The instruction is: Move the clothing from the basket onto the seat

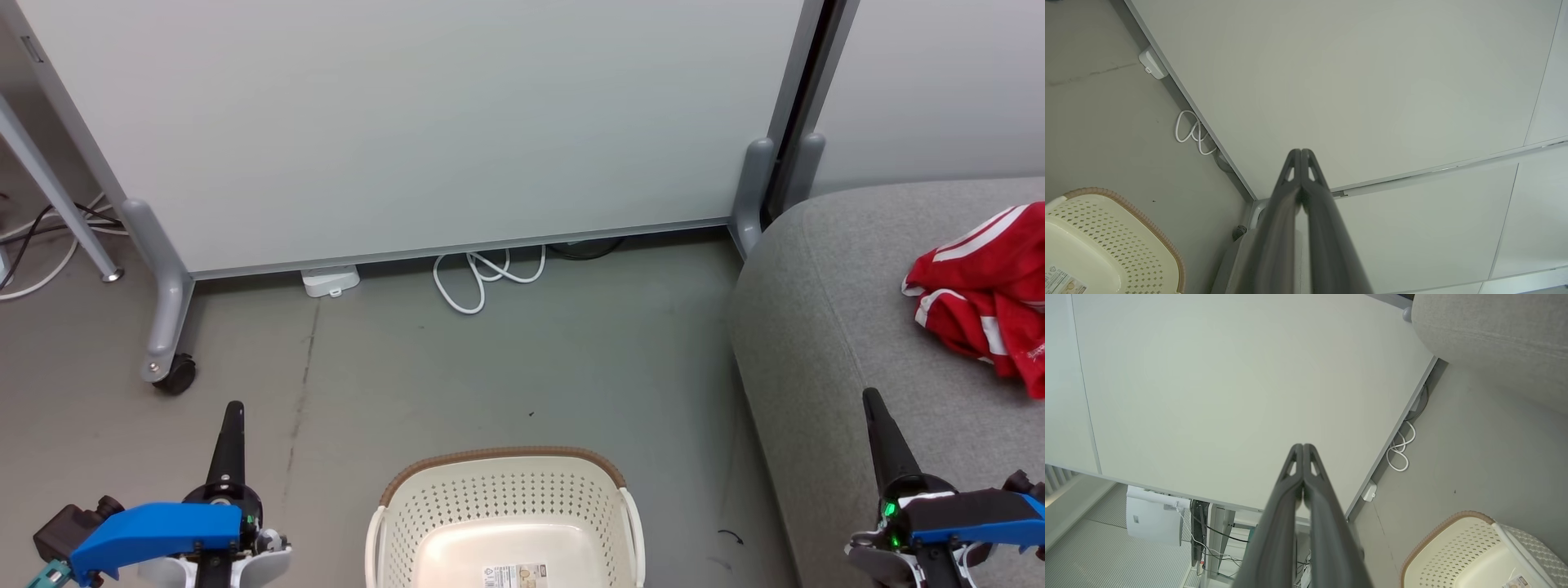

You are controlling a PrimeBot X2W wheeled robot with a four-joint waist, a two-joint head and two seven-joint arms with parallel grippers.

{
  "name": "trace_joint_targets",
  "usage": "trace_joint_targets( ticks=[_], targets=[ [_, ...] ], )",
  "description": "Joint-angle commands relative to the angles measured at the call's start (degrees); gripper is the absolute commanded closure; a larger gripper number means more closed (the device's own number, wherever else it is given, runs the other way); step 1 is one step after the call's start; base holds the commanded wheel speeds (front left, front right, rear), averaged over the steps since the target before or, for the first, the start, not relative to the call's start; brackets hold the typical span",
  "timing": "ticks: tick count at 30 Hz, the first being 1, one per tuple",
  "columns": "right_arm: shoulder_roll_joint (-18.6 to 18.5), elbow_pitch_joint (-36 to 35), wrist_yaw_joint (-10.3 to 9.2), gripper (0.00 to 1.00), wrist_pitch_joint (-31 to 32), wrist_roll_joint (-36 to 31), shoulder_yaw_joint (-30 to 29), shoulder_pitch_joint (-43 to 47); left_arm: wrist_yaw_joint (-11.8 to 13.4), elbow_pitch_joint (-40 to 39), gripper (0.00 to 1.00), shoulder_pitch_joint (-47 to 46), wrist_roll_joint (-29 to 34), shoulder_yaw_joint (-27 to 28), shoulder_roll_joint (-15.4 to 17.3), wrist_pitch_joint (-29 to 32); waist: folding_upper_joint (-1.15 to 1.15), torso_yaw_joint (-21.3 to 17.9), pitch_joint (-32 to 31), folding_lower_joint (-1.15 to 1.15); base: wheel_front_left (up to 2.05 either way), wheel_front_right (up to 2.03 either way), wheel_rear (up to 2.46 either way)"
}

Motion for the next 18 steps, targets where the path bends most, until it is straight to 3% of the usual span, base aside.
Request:
trace_joint_targets(
  ticks=[1,18],
  targets=[
    [0.0,-0.49,0.03,1.0,0.51,1.63,-0.19,-1.17,-0.31,-0.56,1.0,-1.36,-1.4,0.35,0.02,0.42,0.0,-0.04,0.03,0.0,0.0,0.0,0.0],
    [0.03,-0.5,0.04,1.0,2.38,9.11,-0.38,-1.67,-0.55,-0.62,1.0,-1.96,-8.66,1.41,-0.1,2.26,0.0,-0.43,0.33,0.0,0.0,0.0,0.0]
  ],
)
